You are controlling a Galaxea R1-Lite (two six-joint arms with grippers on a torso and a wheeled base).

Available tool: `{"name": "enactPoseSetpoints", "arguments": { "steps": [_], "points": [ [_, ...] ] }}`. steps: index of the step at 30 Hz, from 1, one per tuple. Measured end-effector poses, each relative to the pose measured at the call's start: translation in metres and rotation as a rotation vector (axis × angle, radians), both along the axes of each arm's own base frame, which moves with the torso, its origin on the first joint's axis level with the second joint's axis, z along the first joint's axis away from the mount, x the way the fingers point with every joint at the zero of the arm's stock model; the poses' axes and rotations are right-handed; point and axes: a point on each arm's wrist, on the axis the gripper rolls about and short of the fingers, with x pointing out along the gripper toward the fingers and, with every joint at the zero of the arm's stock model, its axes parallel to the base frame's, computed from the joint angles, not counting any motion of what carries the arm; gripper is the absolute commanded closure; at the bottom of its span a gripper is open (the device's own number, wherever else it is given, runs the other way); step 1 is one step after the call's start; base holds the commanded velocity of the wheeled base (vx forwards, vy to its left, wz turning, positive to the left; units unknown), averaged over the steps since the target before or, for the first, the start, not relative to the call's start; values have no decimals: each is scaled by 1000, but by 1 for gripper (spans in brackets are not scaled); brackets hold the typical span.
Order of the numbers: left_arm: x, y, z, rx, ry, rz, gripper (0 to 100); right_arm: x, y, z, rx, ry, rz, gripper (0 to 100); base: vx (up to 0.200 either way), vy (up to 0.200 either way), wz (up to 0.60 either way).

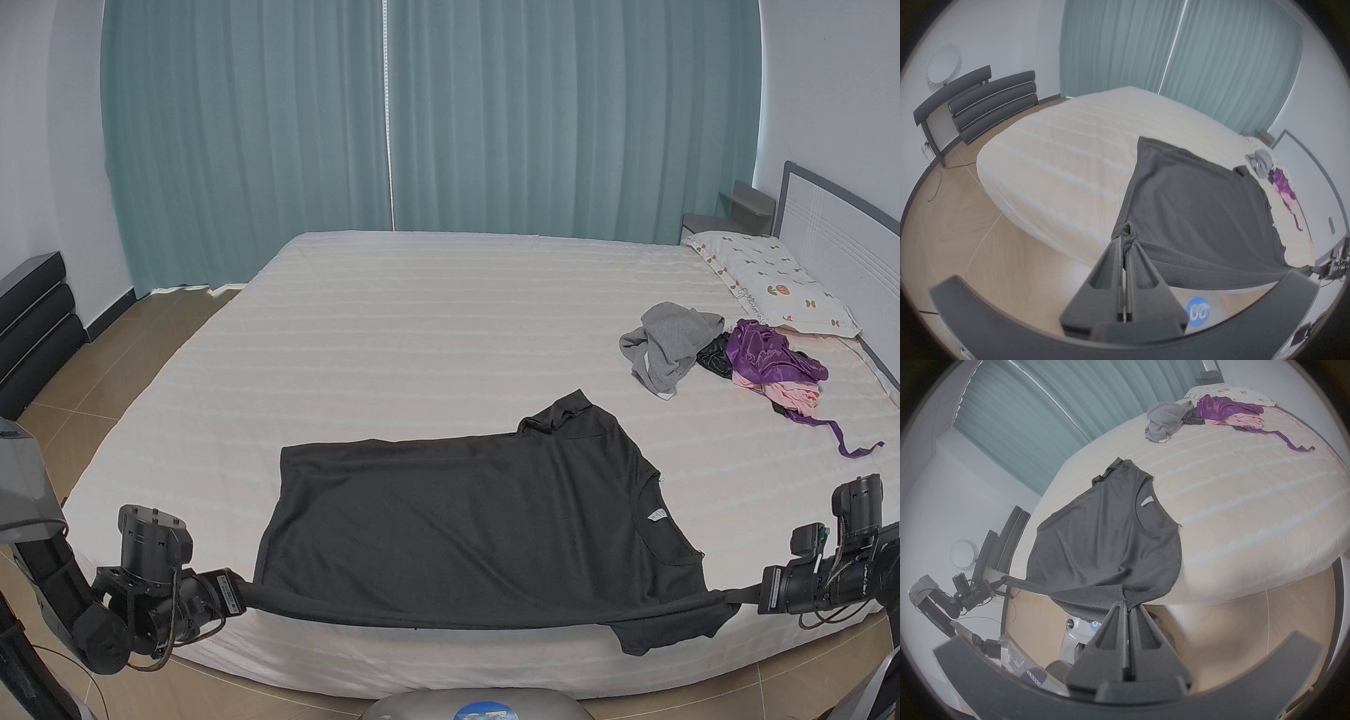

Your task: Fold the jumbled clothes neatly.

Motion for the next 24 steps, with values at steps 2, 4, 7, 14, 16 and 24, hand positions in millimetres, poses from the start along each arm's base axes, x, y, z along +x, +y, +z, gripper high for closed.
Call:
{"name": "enactPoseSetpoints", "arguments": {
  "steps": [2,4,7,14,16,24],
  "points": [
    [5,0,4,-6,-26,8,100,5,0,2,5,-12,-8,100,0,0,0],
    [8,0,7,-10,-44,12,100,10,0,3,6,-19,-12,100,0,0,0],
    [9,1,10,-5,-39,16,100,15,0,4,6,-28,-11,100,0,0,0],
    [5,2,14,11,-7,11,100,21,1,3,-2,-43,-5,100,0,0,0],
    [5,2,14,16,8,8,100,23,2,2,-10,-46,-3,100,0,0,0],
    [20,-1,13,14,18,11,100,39,5,1,-7,-66,-10,100,0,0,0]
  ]
}}
